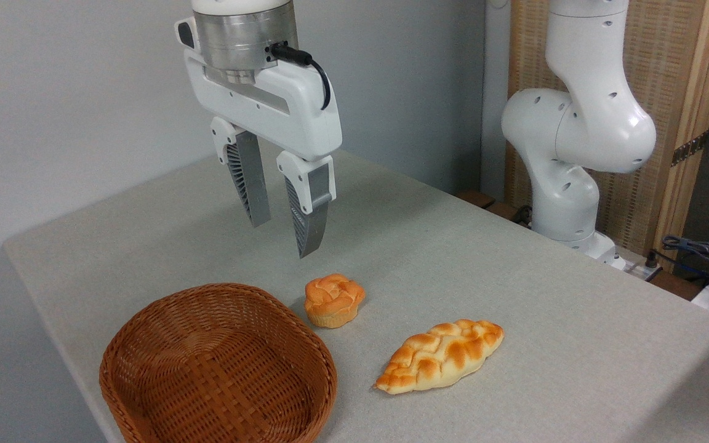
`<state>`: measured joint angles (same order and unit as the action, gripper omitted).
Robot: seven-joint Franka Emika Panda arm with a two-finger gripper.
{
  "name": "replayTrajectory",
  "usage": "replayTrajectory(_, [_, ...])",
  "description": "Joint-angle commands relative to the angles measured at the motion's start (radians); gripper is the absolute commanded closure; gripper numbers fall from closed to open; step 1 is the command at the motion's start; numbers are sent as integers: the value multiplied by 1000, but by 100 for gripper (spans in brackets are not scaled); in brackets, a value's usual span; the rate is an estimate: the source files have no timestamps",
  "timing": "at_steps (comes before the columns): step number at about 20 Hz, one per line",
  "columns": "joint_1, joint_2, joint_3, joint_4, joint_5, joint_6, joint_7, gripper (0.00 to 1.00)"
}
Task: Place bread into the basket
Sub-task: 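Lower the open gripper down onto the small round orange bun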
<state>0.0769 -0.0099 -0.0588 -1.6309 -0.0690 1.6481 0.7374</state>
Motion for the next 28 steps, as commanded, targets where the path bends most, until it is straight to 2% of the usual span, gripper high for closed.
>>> replayTrajectory(1, [1,-27,-1,-33,-9,-30,45,0])
replayTrajectory(5, [1,-27,-4,-36,-9,-30,45,0])
replayTrajectory(8, [1,-53,-12,-93,-9,-2,51,0])
replayTrajectory(12, [-6,-168,-61,-343,-8,137,80,0])
replayTrajectory(13, [-8,-182,-93,-384,-6,148,101,0])
replayTrajectory(15, [-9,-180,-125,-429,3,157,129,0])
replayTrajectory(18, [-9,-180,-167,-525,119,214,166,0])
replayTrajectory(23, [-9,-167,-188,-613,132,364,172,0])
replayTrajectory(27, [-9,-140,-190,-621,130,406,171,0])
replayTrajectory(28, [-9,-140,-190,-619,124,412,169,10])
